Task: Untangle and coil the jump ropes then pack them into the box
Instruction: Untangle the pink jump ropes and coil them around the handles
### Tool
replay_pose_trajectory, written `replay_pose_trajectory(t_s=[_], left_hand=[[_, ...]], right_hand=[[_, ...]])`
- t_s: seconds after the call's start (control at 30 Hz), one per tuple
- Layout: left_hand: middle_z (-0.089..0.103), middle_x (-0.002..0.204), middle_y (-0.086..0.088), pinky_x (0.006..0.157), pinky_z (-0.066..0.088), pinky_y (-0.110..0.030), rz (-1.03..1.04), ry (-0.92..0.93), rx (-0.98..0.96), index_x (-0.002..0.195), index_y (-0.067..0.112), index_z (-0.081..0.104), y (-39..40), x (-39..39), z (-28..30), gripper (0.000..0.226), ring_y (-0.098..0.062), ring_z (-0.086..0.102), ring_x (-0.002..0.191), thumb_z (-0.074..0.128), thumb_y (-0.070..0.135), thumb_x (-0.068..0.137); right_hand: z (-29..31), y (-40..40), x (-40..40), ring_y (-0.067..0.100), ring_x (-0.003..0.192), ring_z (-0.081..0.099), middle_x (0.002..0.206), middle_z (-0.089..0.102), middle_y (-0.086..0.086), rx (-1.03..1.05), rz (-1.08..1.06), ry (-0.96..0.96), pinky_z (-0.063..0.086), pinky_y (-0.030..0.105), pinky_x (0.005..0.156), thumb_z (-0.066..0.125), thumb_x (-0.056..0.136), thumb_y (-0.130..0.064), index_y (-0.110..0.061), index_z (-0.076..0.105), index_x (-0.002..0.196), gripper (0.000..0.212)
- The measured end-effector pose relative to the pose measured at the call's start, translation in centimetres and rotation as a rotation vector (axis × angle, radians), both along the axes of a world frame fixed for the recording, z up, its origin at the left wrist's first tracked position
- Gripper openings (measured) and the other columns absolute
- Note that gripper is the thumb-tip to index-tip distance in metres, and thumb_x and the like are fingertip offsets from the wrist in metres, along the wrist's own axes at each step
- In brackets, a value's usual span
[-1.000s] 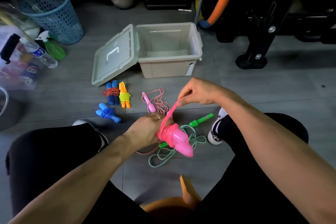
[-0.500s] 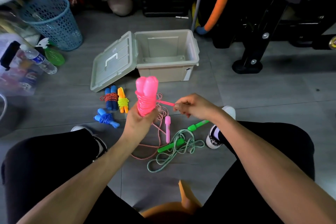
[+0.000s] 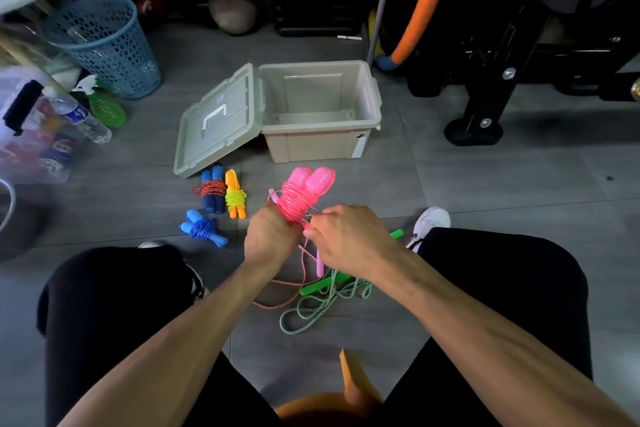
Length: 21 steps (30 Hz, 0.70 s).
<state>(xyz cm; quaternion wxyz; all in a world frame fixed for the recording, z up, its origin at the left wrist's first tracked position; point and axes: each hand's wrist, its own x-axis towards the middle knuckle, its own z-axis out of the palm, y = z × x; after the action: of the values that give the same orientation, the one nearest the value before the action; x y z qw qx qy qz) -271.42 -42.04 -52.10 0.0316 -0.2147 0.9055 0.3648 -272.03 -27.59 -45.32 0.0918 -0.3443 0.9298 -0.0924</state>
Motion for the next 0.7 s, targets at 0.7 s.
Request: replay_pose_trajectory(t_s=[0.7], left_hand=[[0.050, 0.074, -0.006, 0.056, 0.033, -0.034, -0.126, 0.082, -0.210, 0.096, 0.012, 0.034, 2.8, 0.0, 4.2, 0.024, -0.040, 0.061, 0.079, 0.054, 0.009, 0.083]], right_hand=[[-1.4, -0.5, -2.6, 0.021, 0.055, 0.060, 0.057, 0.064, 0.001, -1.056, -0.816, -0.062, 0.052, 0.040, 0.060, 0.073, 0.082, -0.024, -0.013, 0.066, 0.075, 0.014]])
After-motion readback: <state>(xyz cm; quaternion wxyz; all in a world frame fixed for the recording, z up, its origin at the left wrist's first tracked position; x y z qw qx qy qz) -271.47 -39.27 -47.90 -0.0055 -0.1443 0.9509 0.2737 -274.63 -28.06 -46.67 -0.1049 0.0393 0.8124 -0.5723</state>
